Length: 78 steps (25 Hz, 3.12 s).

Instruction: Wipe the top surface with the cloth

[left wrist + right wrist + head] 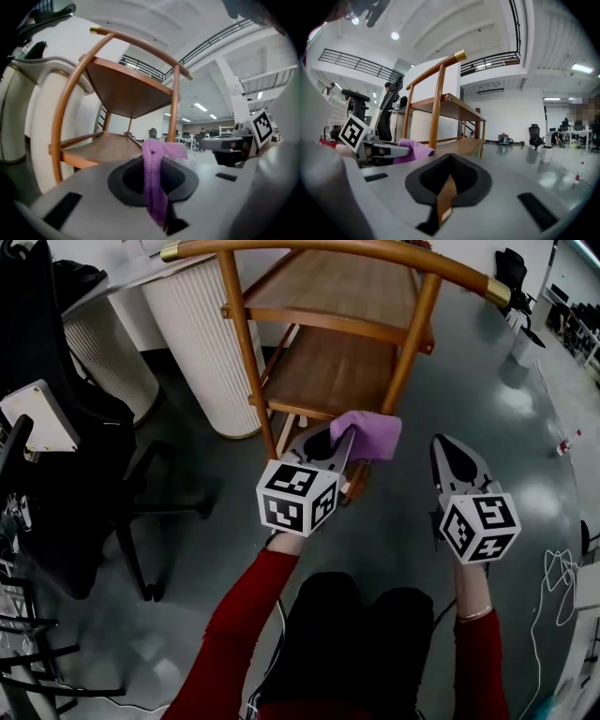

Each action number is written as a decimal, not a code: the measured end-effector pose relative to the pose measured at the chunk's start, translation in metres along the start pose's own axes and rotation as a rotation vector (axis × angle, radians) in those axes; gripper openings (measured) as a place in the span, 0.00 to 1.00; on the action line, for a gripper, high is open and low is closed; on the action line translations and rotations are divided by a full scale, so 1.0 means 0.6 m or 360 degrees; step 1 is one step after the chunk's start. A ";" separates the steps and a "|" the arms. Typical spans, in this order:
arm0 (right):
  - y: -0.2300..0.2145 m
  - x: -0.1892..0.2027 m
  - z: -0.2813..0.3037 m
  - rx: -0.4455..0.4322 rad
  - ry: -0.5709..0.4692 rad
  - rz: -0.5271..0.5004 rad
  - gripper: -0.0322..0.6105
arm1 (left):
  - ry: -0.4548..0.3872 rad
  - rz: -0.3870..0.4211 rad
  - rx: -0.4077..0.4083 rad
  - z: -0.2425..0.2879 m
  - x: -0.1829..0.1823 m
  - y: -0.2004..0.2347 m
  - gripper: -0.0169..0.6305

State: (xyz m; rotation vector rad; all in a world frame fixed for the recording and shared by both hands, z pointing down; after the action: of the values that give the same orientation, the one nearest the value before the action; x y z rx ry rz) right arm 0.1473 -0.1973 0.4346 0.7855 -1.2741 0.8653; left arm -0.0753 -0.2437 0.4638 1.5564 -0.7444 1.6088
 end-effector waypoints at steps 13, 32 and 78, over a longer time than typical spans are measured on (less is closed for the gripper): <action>0.052 0.002 0.055 -0.0170 -0.0013 -0.0006 0.06 | -0.0063 -0.0151 -0.0733 -0.150 -0.038 0.254 0.10; 0.012 0.121 -0.019 -0.0029 0.0249 -0.0042 0.06 | 0.0437 0.0148 0.0381 0.001 0.296 -0.092 0.10; 0.043 0.011 0.065 -0.0192 0.0077 -0.0110 0.06 | -0.1139 0.0597 -0.0631 -0.197 -0.491 0.118 0.10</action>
State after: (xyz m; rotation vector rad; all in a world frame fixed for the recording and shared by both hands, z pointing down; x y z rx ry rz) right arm 0.1070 -0.2190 0.4466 0.7045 -1.2376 0.7408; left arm -0.2095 -0.2206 0.1686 1.7502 -1.7085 1.0101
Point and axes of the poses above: the fingertips, and each gripper's own axes: z forward along the fingers, y to its left, x out of its underside, the point moved 8 cm from there along -z, backward along the fingers, and after that the axes turned 5 degrees about -x, right-handed, at the moved point
